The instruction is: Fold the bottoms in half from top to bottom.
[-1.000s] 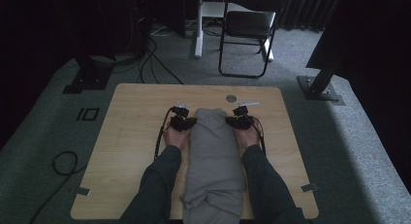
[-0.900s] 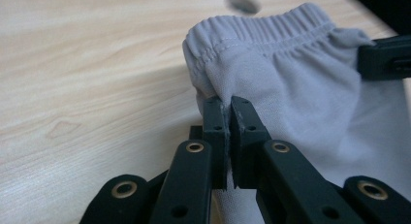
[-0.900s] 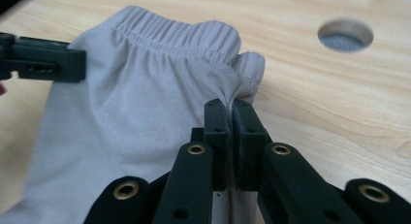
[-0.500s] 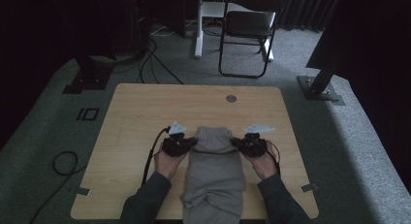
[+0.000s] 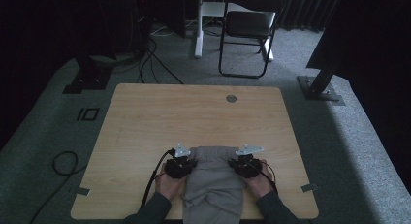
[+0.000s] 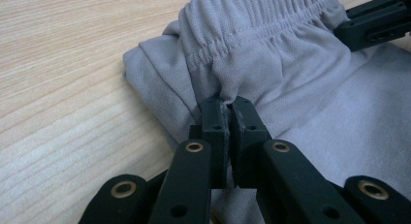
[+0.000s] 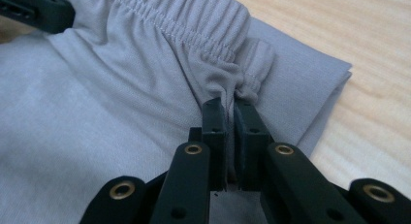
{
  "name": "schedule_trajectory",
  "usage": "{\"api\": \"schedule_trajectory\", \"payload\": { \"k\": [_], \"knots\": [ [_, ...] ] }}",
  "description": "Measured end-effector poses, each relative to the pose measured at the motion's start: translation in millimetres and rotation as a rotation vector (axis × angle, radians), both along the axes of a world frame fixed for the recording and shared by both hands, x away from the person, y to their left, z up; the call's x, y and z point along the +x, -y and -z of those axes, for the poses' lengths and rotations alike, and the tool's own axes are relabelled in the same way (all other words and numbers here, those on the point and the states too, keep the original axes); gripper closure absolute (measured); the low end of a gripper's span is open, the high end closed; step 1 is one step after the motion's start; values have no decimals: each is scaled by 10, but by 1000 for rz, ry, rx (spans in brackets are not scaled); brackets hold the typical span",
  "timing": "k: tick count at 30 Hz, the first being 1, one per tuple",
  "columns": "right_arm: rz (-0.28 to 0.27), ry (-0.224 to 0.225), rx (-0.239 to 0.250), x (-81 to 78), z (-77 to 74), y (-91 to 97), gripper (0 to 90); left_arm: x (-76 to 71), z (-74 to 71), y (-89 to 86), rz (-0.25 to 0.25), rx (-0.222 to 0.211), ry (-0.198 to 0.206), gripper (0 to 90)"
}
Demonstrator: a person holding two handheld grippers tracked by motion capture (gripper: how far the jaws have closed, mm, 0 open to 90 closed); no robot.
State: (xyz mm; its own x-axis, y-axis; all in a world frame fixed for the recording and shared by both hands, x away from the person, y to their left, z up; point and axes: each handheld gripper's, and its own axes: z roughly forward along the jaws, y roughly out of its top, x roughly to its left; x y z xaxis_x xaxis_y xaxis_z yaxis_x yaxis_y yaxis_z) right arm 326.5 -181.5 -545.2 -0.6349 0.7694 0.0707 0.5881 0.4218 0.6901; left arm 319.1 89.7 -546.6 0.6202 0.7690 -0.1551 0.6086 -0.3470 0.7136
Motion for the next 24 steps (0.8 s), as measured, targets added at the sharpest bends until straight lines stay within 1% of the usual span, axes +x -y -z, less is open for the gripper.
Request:
{"api": "schedule_trajectory", "payload": {
  "k": [1, 2, 5, 7, 8, 11, 14, 17, 21, 24],
  "knots": [
    [1, 11, -12, 31, -1, -15, 845, 11, 1, 4, -1, 9, 9, 868],
    [2, 19, -21, 50, 0, -27, 846, 27, 6, 8, -7, 7, 18, 868],
    [3, 37, -32, 120, 5, -58, 846, 107, 16, -7, -25, 2, 24, 868],
    [5, 39, -31, 186, 8, -70, 845, 162, 17, -9, -34, 6, 31, 867],
    [5, 39, -34, 225, 6, -74, 844, 189, 16, -9, -36, 17, 38, 867],
    [16, 38, -23, 352, 11, -90, 842, 272, 16, -5, -52, 28, 50, 866],
    [30, 39, -21, 484, 12, -122, 841, 388, 14, 1, -74, 43, 63, 866],
    [32, 49, -33, 617, 11, -156, 841, 486, 8, 6, -88, 58, 70, 866],
    [43, 46, -33, 785, 7, -188, 838, 633, 2, 8, -106, 80, 81, 866],
    [52, 52, -39, 905, 8, -210, 838, 759, -1, 27, -121, 92, 89, 866]
  ]
}}
